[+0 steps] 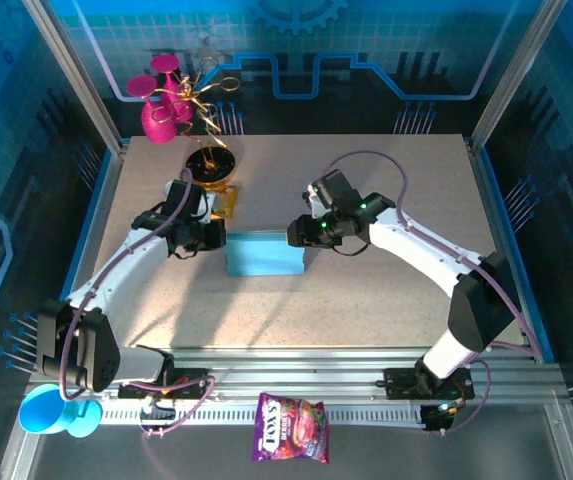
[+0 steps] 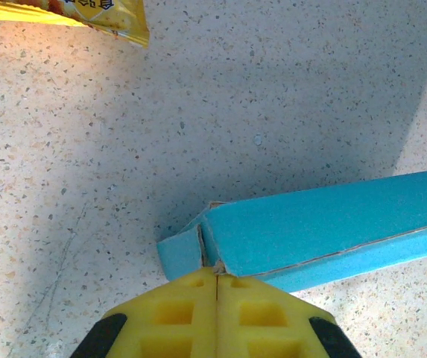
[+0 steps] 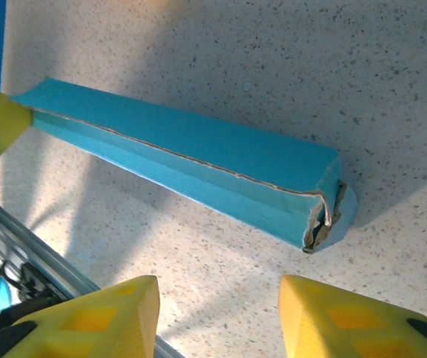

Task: Fold the paper box

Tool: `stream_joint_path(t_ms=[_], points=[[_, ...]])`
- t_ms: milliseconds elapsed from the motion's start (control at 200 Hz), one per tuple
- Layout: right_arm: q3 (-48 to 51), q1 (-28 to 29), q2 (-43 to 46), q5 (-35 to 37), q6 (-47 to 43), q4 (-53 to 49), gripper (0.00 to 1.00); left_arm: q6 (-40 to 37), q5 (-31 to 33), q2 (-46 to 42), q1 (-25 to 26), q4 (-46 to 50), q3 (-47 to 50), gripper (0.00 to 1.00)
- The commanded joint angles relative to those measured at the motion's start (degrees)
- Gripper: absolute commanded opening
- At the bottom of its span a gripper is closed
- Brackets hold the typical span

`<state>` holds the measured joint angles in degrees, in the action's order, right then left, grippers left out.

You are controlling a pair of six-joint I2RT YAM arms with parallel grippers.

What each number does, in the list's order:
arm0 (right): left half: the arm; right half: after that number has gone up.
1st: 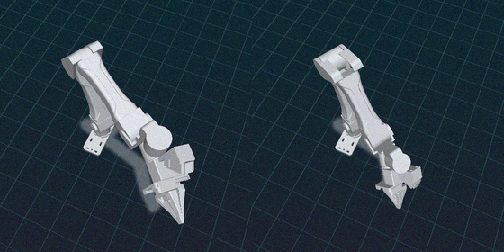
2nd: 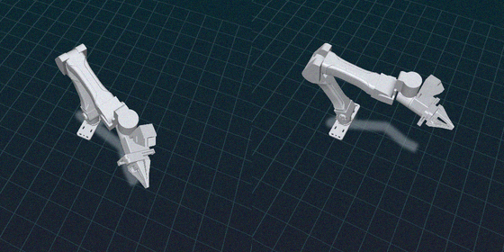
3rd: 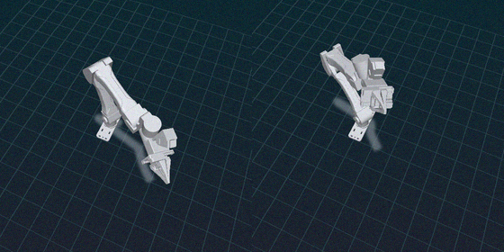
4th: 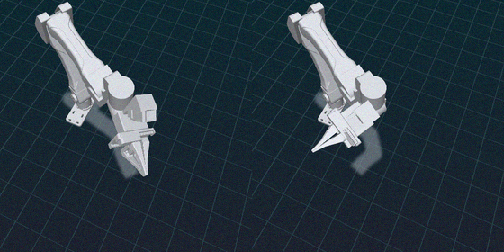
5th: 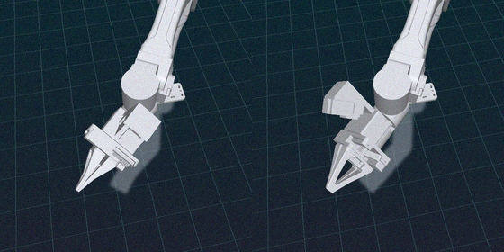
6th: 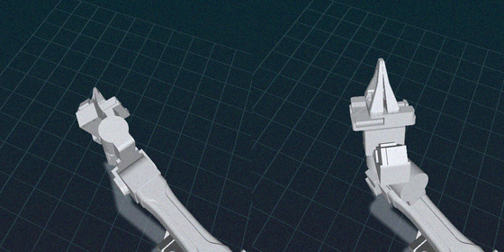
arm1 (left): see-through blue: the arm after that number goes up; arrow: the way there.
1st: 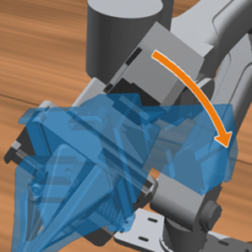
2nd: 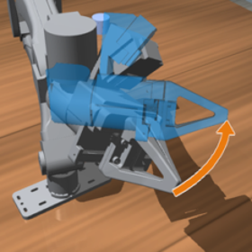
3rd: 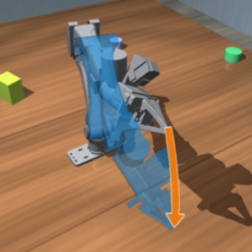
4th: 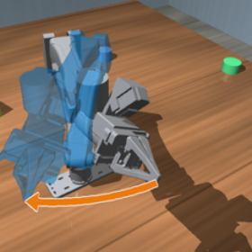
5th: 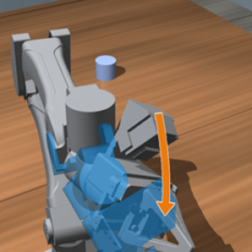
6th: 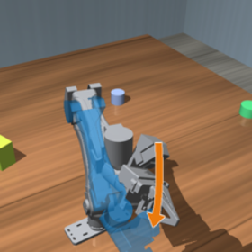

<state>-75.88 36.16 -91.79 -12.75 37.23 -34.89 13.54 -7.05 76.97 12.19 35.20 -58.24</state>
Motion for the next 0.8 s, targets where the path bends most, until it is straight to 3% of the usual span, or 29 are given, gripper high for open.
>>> stream_joint_path(t_ms=[0,120,400,580,796], points=[[1.8,-1.7,4.0,-1.4,6.8,2.0,0.52,0.8,0.7,0.3,0.6,3.3,2.2,0.00],[5.2,-5.2,7.3,-1.4,21.5,5.8,0.63,1.0,1.1,-0.5,1.1,3.0,2.8,0.00],[16.8,-8.7,8.2,-8.7,55.3,27.7,0.69,1.8,2.2,-2.0,1.9,1.9,4.2,0.00],[19.3,-8.4,5.7,-11.8,64.9,32.0,0.71,2.4,2.7,-3.0,2.1,1.7,4.8,0.00],[22.5,-8.4,3.5,-14.3,69.6,35.4,0.70,2.8,3.0,-3.4,2.3,1.6,5.2,0.00]])
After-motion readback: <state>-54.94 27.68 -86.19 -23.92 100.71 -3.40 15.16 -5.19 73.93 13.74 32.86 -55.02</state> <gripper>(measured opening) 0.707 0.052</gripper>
